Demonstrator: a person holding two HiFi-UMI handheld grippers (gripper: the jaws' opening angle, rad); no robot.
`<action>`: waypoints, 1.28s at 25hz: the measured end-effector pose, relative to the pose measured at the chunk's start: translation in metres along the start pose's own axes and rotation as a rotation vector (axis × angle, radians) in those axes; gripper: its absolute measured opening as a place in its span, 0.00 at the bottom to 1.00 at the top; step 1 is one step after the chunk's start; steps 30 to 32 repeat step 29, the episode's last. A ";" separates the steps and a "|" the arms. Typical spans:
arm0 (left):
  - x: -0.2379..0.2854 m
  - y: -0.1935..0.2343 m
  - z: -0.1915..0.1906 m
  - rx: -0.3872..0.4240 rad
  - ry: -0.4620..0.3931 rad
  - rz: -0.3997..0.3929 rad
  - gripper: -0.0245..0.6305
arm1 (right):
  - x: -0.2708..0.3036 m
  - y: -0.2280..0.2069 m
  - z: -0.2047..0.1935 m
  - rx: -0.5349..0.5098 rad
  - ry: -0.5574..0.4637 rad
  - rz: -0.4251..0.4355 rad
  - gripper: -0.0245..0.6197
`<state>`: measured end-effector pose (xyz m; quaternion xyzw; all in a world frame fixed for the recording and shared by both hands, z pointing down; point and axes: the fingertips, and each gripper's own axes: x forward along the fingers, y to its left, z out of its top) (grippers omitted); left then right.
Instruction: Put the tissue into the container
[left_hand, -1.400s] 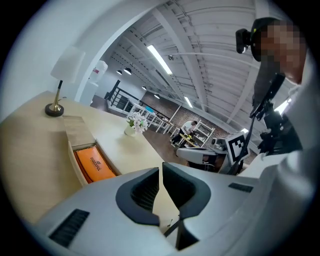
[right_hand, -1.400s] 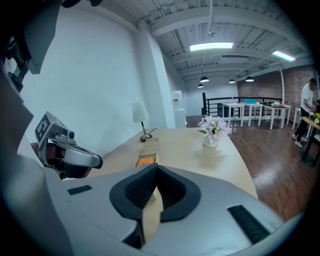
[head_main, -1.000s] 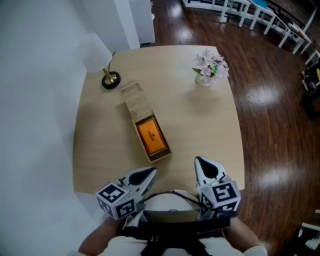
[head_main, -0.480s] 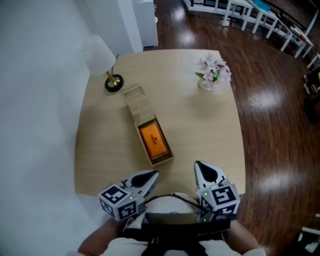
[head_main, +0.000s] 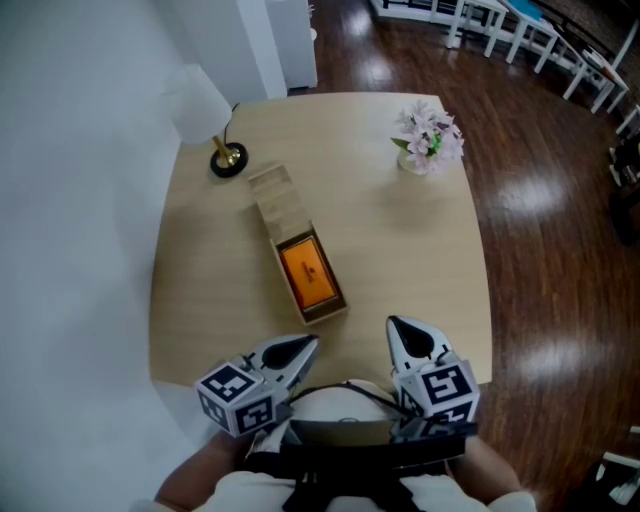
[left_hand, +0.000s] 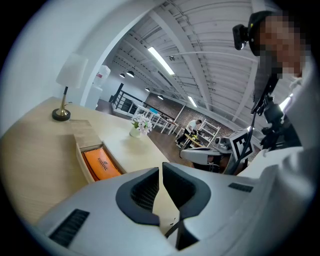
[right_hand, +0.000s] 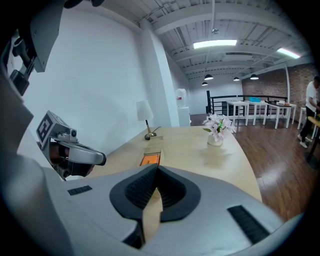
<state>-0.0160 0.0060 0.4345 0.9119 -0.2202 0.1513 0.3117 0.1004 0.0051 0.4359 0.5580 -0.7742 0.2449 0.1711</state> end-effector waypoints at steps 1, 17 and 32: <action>0.000 0.000 0.000 0.001 0.000 0.000 0.06 | 0.000 0.001 0.000 -0.002 0.001 0.002 0.04; 0.000 -0.001 -0.001 0.002 0.007 -0.004 0.06 | -0.001 0.005 0.001 -0.030 0.002 0.004 0.04; 0.002 0.000 -0.002 0.005 0.015 -0.009 0.06 | 0.002 0.007 -0.002 -0.041 0.012 0.015 0.04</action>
